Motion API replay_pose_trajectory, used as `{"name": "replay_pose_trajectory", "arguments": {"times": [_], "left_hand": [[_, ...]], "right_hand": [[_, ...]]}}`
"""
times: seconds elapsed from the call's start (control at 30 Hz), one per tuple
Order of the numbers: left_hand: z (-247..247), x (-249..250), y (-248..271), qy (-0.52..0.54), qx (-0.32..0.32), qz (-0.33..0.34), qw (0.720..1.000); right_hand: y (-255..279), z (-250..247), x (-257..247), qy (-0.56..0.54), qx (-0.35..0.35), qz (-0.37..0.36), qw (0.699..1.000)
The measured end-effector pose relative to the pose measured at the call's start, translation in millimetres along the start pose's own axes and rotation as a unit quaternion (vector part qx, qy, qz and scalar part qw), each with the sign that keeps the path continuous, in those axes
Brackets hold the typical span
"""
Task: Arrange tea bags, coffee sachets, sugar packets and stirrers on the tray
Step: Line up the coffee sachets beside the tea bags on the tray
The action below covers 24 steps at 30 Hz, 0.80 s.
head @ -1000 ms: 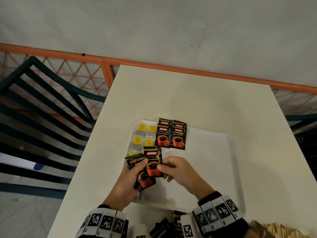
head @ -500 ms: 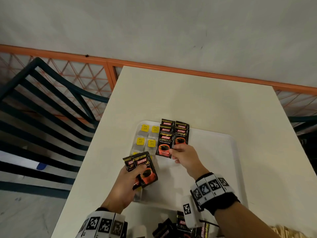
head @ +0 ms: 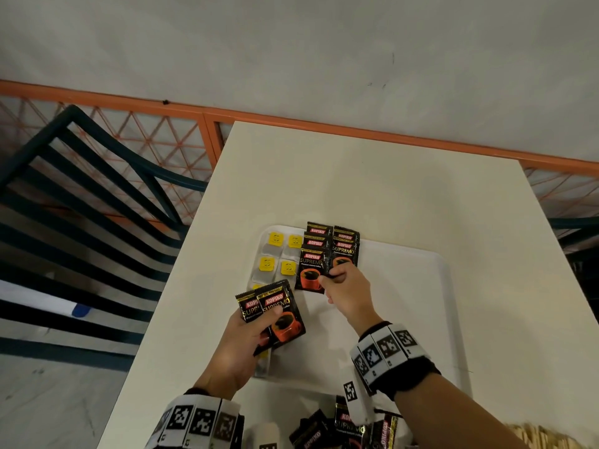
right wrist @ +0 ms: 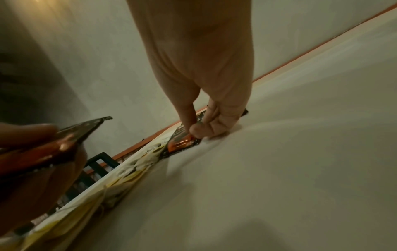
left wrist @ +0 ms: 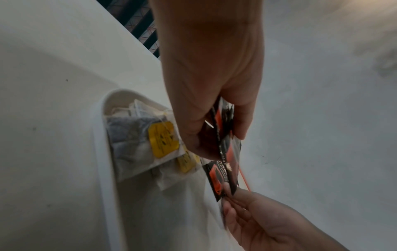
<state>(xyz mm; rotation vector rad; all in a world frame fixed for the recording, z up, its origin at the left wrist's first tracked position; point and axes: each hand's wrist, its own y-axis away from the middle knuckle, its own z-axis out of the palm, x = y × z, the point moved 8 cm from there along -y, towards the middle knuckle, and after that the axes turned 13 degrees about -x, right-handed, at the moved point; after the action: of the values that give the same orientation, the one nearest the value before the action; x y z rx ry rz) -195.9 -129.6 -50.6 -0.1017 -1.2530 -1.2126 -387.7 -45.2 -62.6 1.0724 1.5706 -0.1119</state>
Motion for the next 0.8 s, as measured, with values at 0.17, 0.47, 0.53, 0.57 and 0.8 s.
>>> {"name": "replay_pose_trajectory", "arguments": {"times": [0.17,0.47,0.53,0.57,0.8], "left_hand": [[6.0,3.1,-0.5,0.002,-0.012,0.023,1.0],[12.2,0.0,-1.2,-0.027,-0.017,0.043,0.999],[14.0,-1.2,-0.2,-0.017,-0.013,0.025,0.999],[14.5,-1.4,0.3,-0.014,-0.017,0.018,1.0],[15.1,3.8,-4.3,-0.067,0.001,0.021,0.997]], "right_hand": [[19.8,13.1,-16.9,0.055,-0.099,-0.034,0.993],[60.3,39.4,-8.4,0.027,-0.272,-0.051,0.961],[61.9,35.9,-6.0,0.018,-0.258,-0.05,0.965],[61.5,33.1,-4.5,0.016,-0.247,-0.05,0.968],[47.3,-1.0,6.0,-0.048,-0.163,-0.014,0.985]]}}
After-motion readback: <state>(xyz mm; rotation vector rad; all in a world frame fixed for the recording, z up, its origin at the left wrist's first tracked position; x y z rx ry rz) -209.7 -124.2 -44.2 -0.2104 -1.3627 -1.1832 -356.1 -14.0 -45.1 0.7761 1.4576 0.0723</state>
